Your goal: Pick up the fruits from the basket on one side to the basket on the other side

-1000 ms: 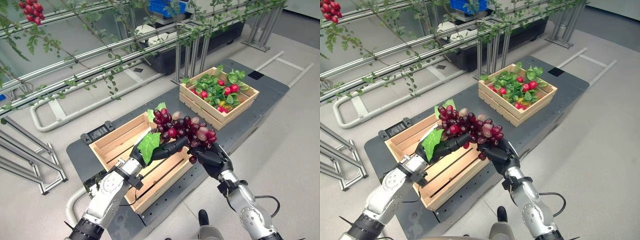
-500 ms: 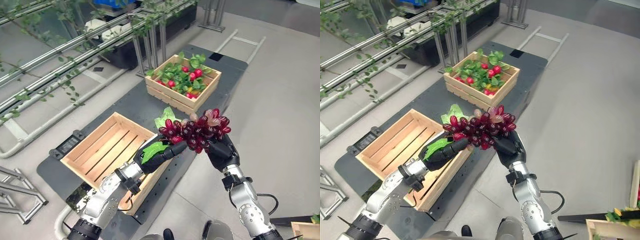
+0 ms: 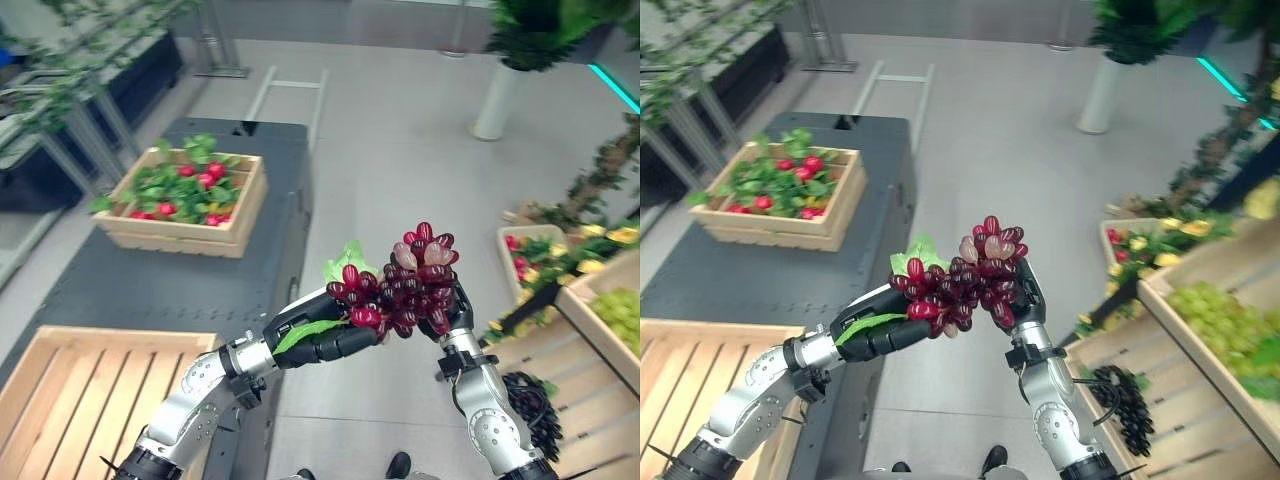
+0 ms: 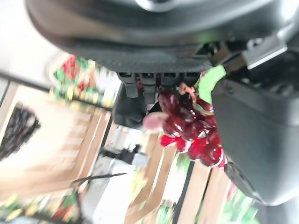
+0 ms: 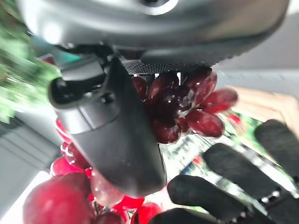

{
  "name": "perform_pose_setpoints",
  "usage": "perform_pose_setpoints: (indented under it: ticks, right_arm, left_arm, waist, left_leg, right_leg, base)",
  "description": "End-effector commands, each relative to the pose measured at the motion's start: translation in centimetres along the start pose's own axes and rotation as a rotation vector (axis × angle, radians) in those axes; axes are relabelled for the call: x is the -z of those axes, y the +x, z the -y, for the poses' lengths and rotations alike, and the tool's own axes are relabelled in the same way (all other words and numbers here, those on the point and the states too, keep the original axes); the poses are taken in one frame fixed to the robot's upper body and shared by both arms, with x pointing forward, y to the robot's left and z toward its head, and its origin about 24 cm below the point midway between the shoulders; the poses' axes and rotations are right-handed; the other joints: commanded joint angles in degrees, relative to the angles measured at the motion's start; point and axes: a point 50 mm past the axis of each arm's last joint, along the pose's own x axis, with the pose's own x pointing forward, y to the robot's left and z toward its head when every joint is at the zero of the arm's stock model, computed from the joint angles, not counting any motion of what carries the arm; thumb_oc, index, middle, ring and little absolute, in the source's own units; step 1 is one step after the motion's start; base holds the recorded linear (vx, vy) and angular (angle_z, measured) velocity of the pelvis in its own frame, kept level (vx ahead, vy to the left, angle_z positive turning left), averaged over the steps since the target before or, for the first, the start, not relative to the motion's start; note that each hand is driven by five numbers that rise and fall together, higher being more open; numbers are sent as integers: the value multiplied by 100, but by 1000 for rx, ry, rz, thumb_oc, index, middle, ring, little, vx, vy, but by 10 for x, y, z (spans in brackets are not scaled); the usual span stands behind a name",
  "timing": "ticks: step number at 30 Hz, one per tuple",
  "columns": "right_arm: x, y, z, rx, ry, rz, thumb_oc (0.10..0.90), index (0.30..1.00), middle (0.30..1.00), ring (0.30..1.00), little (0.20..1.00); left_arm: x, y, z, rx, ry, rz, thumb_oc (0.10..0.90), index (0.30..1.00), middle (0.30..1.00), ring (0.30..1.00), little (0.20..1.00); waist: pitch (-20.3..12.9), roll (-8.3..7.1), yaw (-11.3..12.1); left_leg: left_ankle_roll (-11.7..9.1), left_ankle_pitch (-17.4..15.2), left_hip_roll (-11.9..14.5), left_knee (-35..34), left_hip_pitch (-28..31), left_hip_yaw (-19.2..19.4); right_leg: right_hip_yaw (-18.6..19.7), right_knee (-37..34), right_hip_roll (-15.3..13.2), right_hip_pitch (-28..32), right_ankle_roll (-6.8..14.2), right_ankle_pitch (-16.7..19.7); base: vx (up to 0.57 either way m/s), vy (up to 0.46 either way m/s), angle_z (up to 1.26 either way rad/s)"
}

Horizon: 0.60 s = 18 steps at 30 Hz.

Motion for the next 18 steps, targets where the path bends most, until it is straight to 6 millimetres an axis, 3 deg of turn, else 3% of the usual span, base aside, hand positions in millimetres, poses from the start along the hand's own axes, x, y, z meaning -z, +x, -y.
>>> perform_pose_setpoints:
  ticks: [1,3,7,11,12,14,18]
  right_arm:
    - [-56,15,-31,-205,-5,324,400,300,300,300,300]
    - [-62,14,-25,-184,-9,336,400,300,300,300,300]
    - [-69,13,-17,-157,-19,347,400,300,300,300,300]
    - [-74,15,-9,-151,-25,333,400,300,300,300,300]
    - [-75,20,-8,-154,-25,308,400,300,300,300,300]
    - [-74,25,-10,-167,-27,284,400,300,300,300,300]
    - [-72,24,-8,-133,10,298,400,300,300,300,300]
  left_arm:
    - [-24,23,15,263,127,78,800,900,900,900,900]
    - [-17,22,17,289,176,-2,800,900,900,900,900]
    - [-12,19,11,251,250,-108,800,900,900,900,900]
    - [0,8,-5,137,392,-322,800,900,900,900,900]
    - [6,-5,-14,67,460,-466,800,900,900,900,900]
    - [7,-16,-18,18,483,-545,800,900,900,900,900]
    - [12,-27,-27,-22,594,-696,800,900,900,900,900]
  waist:
    - [-386,166,-247]
    - [-364,157,-332]
    - [-362,160,-378]
    - [-400,117,-200]
    - [-412,105,-31]
    - [-453,107,139]
    - [-475,248,120]
  left_leg:
    - [-367,382,135,-195,-595,-446]
    - [-476,498,257,-195,-688,-528]
    - [-493,533,274,-182,-768,-716]
    - [-338,299,-102,219,-978,-1726]
    - [-294,162,-312,418,-1034,-2540]
    - [-259,110,-497,450,-1038,-3328]
    - [-237,218,-409,-35,-690,-3288]
  right_leg:
    - [203,-151,38,698,503,-512]
    - [298,-151,163,617,435,-513]
    - [444,-151,276,532,370,-526]
    - [867,-151,287,355,299,-436]
    - [1259,-151,273,343,294,-412]
    - [1629,-151,242,289,321,-364]
    - [1625,-151,126,352,428,-337]
  base:
    - [-96,-182,-58]
    - [-100,-190,-40]
    - [-58,-88,-25]
    - [-4,46,-37]
    - [22,156,-68]
    - [74,234,-71]
    - [59,255,-57]
